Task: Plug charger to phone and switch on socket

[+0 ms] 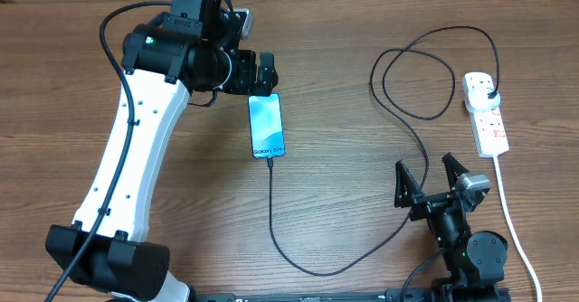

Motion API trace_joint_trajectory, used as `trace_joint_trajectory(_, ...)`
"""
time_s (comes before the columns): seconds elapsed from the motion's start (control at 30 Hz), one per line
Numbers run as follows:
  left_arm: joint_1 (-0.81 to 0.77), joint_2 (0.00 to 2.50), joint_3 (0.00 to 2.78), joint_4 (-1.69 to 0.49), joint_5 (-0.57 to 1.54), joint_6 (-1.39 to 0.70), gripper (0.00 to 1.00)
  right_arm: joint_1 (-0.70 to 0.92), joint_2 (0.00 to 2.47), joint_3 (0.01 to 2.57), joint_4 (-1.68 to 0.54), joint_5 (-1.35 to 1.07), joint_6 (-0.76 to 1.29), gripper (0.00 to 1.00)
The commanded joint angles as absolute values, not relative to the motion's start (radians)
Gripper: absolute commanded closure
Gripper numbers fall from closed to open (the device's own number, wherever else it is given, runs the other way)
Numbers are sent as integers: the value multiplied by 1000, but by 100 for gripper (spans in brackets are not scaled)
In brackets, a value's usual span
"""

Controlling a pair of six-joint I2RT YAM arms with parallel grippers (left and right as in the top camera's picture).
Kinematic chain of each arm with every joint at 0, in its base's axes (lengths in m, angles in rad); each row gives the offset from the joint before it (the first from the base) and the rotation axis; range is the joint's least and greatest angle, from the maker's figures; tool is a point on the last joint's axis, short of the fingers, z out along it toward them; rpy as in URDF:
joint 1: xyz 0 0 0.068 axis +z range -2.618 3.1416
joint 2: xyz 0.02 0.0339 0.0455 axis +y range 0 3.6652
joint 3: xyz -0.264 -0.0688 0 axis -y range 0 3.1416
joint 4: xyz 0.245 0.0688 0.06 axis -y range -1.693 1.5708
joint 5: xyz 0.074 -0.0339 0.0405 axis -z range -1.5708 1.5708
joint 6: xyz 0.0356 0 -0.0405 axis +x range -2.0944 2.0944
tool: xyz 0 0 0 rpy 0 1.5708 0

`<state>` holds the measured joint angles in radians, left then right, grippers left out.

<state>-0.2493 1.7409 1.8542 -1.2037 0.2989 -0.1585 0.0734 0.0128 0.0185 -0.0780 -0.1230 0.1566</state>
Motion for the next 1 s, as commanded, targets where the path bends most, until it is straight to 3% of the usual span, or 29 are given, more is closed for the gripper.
trace_joint_trajectory(0.0,-256,1741,1861,-1200,303,-165,0,79,3,8,-73,-114,152,0)
trace_joint_trajectory(0.73,-256,1741,1856,-1288,205,-153,0,79,3,8,-73,-114,152,0)
trace_joint_trajectory(0.97,-274,1683,1852,-1084,199,-148,0,79,3,8,-73,-114,152,0)
